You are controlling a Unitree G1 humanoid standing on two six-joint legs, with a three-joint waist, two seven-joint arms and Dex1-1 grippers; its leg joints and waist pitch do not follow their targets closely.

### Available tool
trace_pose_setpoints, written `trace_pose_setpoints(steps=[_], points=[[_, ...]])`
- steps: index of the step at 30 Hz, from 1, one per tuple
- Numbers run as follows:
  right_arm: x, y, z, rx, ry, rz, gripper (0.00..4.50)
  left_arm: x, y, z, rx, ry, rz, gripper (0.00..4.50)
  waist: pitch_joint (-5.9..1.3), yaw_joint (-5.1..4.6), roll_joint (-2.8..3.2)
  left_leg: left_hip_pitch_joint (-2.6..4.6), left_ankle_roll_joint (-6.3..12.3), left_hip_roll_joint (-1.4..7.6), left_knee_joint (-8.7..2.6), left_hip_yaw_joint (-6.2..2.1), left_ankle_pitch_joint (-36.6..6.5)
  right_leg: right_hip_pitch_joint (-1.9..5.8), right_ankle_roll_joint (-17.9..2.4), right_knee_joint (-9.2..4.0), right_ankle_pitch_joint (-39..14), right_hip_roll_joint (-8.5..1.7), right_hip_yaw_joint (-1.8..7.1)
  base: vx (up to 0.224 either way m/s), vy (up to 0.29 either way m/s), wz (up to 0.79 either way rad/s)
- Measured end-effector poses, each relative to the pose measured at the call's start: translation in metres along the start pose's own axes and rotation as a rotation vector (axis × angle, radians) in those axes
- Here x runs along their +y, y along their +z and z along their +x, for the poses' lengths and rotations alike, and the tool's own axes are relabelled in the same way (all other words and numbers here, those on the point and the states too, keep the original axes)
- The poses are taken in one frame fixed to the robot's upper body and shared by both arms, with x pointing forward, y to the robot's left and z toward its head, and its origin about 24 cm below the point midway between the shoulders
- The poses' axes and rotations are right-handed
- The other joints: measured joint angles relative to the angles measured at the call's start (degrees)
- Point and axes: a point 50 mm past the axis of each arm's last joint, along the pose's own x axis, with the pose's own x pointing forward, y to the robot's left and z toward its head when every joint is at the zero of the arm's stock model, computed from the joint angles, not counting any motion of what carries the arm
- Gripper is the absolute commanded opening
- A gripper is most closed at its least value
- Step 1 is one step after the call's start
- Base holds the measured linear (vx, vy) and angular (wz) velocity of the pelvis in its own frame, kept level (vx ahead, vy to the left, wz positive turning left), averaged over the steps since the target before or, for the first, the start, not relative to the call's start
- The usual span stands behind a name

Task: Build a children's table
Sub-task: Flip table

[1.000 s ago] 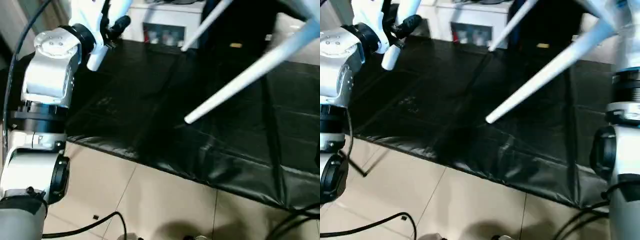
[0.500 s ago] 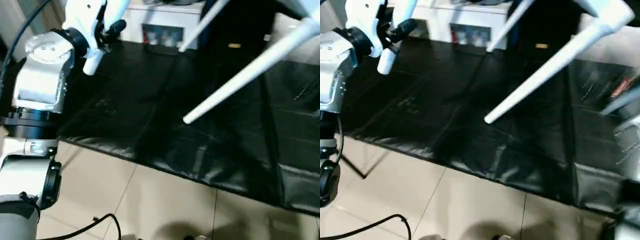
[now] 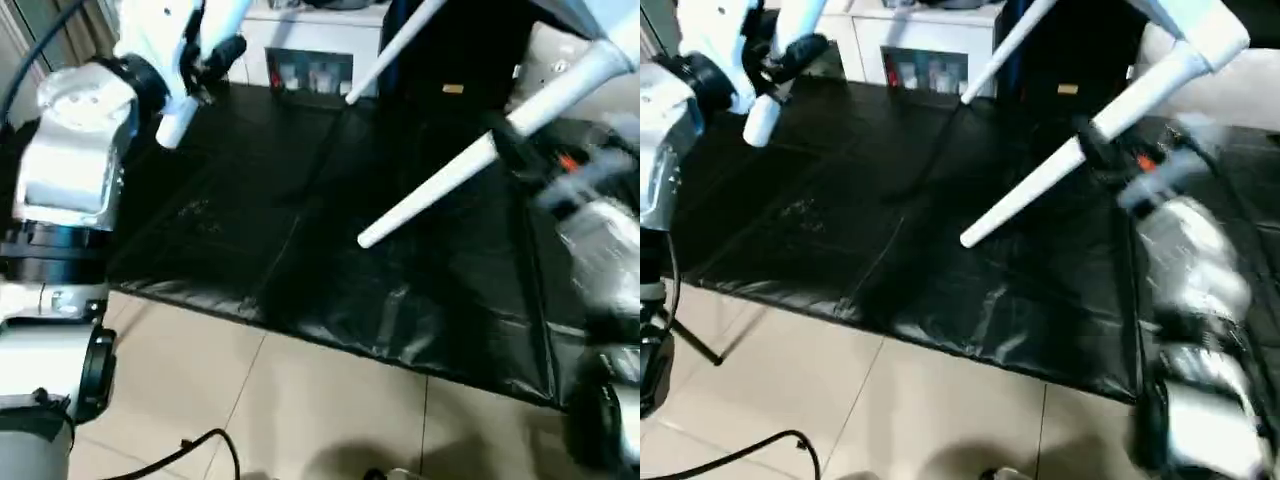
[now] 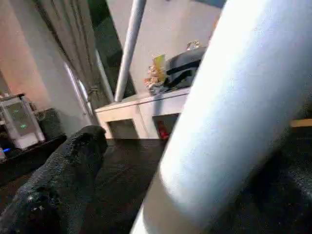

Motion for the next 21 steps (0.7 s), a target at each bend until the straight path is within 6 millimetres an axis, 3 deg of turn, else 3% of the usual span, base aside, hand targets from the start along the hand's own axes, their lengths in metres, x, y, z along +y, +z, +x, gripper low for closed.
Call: trace_pose_setpoints(steps=[5,8,11,15,21], points=[[0.007,0.008,-0.006,-0.045,0.142,0.074,4.50,0.002,-0.015,-0.009,0.006,0.018,-0.067,1.63,0.04,1.09,-0.28,-0.31,0.01,0.00,-0.01,0.09,0.0,-0.45,0.0,0.09,0.0,-0.01,0.13,0.000,0.000,0.00],[0.015,0.018,-0.019,-0.067,0.259,0.076,4.50,-0.002,-0.035,-0.017,0.029,0.029,-0.126,1.63,0.04,1.85,-0.34,-0.35,0.02,0.01,-0.01,0.09,0.0,-0.73,0.0,0.23,-0.1,-0.01,0.14,0.000,0.000,0.00],[0.026,0.031,-0.037,-0.063,0.327,0.018,4.50,-0.014,-0.062,-0.026,0.064,0.016,-0.173,1.62,-0.02,3.21,-0.49,-0.35,0.03,0.02,-0.02,0.09,0.0,-0.81,0.0,0.22,-0.1,-0.01,0.14,0.000,0.000,0.00],[0.048,0.042,-0.048,-0.075,0.396,-0.003,4.50,-0.035,-0.098,-0.035,0.160,-0.009,-0.263,1.61,0.11,4.58,-1.37,-0.33,0.00,0.05,0.04,0.09,0.0,-0.78,0.0,0.16,0.0,0.00,0.12,0.000,0.000,0.00],[0.083,0.040,-0.070,-0.049,0.434,0.017,4.50,-0.042,-0.116,-0.041,0.204,0.001,-0.294,1.61,0.06,5.55,-2.84,-0.24,-0.02,0.08,0.09,0.08,0.0,-0.55,0.0,0.03,0.0,0.00,0.14,0.000,0.000,0.00]])
